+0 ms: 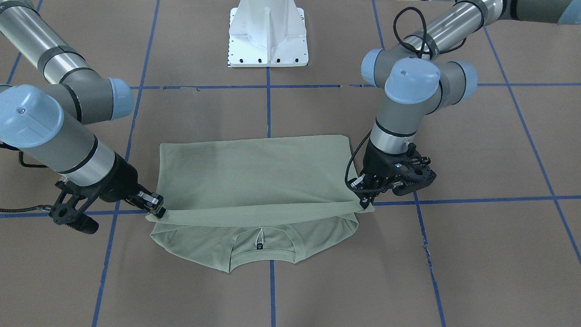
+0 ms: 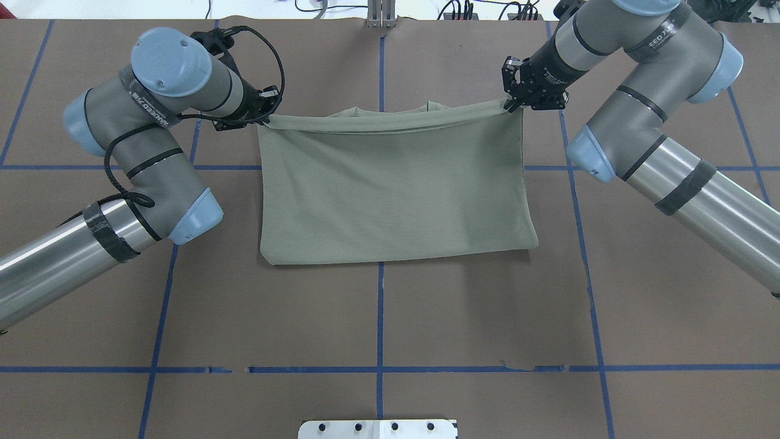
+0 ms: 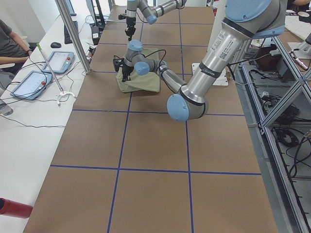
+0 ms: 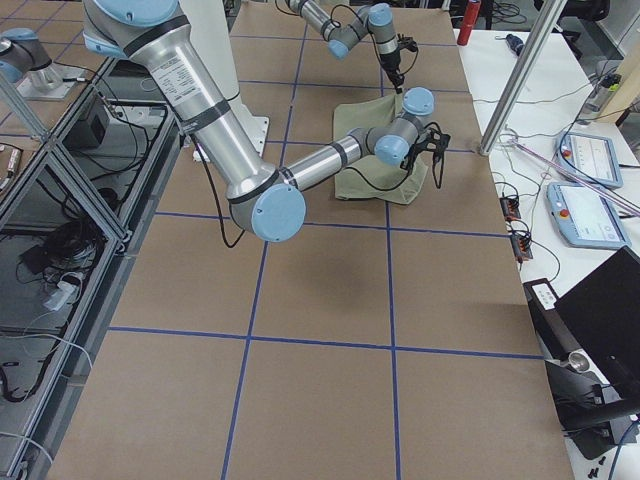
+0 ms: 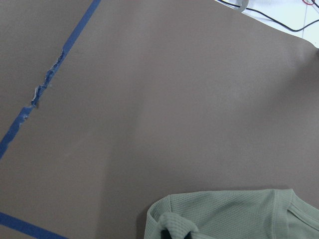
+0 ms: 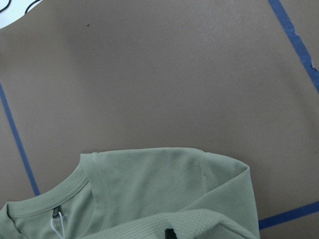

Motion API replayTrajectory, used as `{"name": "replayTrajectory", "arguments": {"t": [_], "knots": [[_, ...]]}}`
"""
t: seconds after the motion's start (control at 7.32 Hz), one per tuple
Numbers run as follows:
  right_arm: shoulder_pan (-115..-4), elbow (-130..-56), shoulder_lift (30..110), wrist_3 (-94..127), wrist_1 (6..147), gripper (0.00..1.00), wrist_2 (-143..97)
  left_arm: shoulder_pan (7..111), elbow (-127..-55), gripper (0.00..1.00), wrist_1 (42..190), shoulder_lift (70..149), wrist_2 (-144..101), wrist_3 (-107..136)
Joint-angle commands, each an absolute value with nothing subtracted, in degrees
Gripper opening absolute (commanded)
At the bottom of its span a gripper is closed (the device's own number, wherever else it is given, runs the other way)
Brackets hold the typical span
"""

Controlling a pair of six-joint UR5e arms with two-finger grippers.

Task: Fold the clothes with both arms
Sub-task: 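Lower the hem onto the collar and open both grippers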

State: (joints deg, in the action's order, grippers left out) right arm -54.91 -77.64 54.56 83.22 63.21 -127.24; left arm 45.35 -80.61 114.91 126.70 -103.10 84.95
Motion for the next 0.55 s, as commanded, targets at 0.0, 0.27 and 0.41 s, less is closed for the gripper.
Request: {"name": "replayTrajectory", "arguments": {"t": [0.0,0.27,0.41], "knots": [[-54.84,-74.27,54.41,83.23,61.09,0.0,-126.31,45.35,-77.78,0.0,116.81,127.0,-102.92,85.25],[-54.76,-72.17,52.13,83.32,61.08,0.0,-126.21,45.18,-77.09,0.0,116.46,128.84,-102.83,86.3],[-54.76,-71.38,51.51,83.32,61.08,0.0,-126.21,45.18,-74.56,0.0,116.63,130.33,-102.83,86.74]]}}
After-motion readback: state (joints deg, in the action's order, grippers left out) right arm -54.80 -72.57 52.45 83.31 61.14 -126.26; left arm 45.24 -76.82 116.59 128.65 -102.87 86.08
